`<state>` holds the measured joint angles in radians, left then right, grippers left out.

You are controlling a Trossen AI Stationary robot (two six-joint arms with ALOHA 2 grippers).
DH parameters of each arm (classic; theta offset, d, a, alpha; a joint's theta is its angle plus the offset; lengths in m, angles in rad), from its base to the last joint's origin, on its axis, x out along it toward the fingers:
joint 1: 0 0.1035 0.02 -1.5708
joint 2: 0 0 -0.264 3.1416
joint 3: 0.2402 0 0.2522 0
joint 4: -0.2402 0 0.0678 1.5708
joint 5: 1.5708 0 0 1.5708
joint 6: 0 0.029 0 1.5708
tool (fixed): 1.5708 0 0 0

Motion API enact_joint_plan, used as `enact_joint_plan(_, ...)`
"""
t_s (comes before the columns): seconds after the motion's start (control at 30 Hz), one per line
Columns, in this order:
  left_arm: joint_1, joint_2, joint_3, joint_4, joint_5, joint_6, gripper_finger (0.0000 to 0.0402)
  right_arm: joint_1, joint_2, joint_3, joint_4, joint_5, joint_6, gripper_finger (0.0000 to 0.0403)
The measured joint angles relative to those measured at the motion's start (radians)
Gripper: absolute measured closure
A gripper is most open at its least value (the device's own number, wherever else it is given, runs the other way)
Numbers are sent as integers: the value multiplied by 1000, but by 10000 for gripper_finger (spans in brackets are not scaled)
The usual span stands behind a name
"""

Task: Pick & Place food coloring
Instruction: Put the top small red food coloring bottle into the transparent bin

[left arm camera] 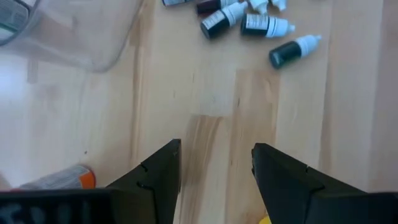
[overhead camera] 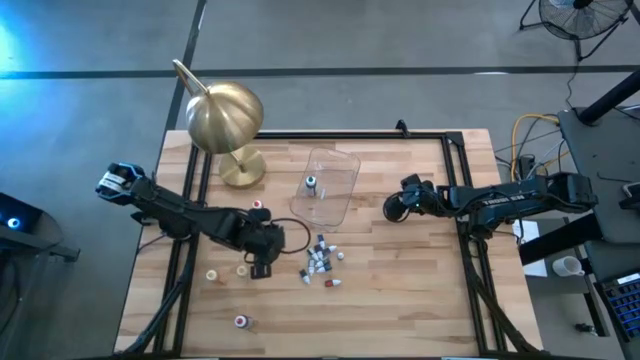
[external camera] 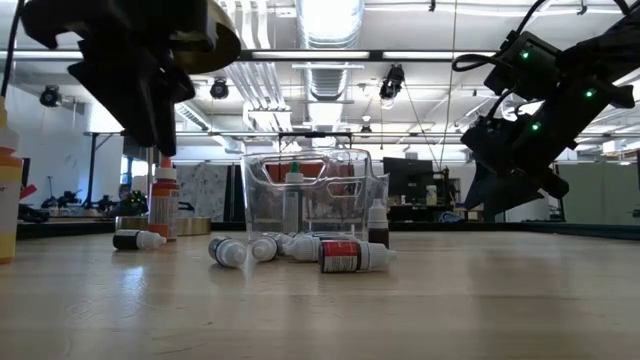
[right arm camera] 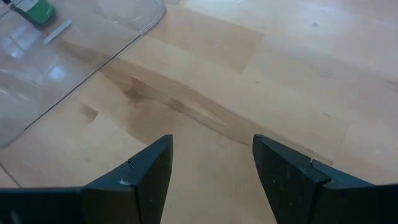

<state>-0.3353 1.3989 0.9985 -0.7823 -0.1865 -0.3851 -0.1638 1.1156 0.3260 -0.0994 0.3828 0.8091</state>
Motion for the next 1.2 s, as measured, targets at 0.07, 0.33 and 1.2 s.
enact_joint_plan(0.07,2,2,0,7,3,0,232,0,0,0,0,0,-1,188)
enact_joint_plan(0.33,9,35,-5,58,6,12,232,0,0,0,0,2,-57,188)
enact_joint_plan(1.2,107,160,-164,133,40,66,232,0,0,0,0,7,-57,188)
